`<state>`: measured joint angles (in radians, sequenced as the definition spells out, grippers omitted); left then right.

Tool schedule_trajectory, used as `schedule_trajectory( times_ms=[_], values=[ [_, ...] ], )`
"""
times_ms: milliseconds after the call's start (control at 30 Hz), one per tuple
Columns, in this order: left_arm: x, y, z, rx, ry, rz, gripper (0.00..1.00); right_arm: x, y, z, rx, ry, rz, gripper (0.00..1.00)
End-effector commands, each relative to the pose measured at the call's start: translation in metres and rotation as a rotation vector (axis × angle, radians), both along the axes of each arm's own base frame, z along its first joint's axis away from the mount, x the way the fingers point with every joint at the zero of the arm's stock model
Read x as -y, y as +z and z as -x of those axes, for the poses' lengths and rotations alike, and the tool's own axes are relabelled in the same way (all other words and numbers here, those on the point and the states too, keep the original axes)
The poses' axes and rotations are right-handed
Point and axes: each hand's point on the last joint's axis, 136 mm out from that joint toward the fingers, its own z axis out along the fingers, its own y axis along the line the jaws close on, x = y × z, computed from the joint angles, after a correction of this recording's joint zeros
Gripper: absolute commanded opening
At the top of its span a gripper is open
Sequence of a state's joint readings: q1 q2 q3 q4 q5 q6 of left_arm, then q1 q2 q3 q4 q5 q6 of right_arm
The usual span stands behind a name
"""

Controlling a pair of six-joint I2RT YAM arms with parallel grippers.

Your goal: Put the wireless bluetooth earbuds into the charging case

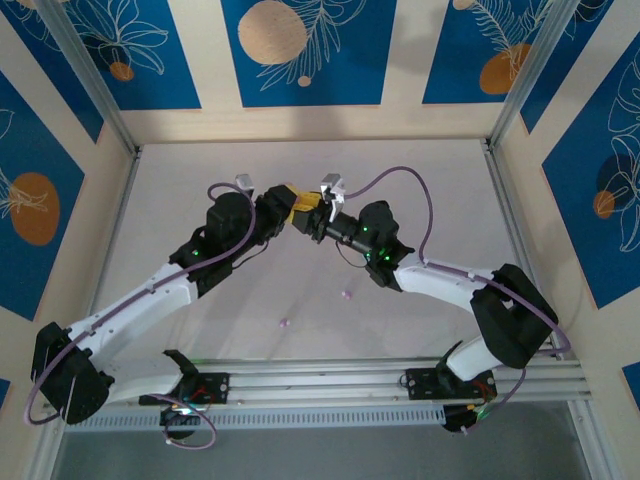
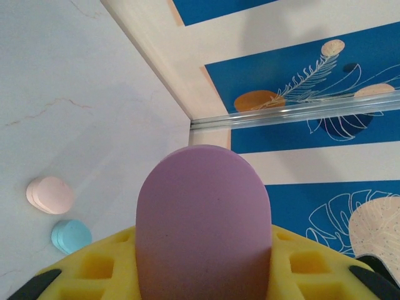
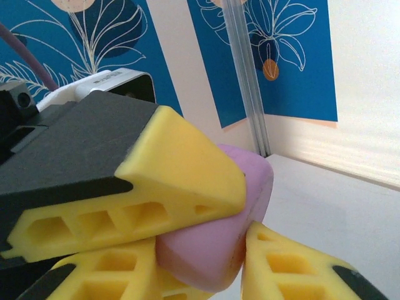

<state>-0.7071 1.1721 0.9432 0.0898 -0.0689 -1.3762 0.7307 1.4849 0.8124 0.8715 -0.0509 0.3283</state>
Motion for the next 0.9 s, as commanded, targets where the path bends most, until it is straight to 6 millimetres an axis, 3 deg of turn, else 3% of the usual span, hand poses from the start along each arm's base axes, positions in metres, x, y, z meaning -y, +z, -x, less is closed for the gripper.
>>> schedule_trajectory(
  times_ms=[0, 433, 667, 867],
  values=[
    [0.032, 0.024, 0.029, 0.052, -0.202, 0.039, 0.29, 0.003, 0.001, -0.013, -0.028, -0.057, 0.007, 0.25],
    [0.007, 0.029, 0.029, 0.164, -0.137, -0.139, 0.63, 0.014, -0.002, 0.009, -0.268, 0.119, -0.002, 0.21],
    [-0.014, 0.034, 0.028, 0.346, -0.109, -0.376, 0.68, 0.037, 0.0, 0.016, -0.53, 0.259, -0.058, 0.21],
    [-0.007, 0.041, 0.038, 0.662, -0.26, -0.683, 0.68, 0.06, 0.01, 0.025, -0.741, 0.386, -0.109, 0.21]
  ],
)
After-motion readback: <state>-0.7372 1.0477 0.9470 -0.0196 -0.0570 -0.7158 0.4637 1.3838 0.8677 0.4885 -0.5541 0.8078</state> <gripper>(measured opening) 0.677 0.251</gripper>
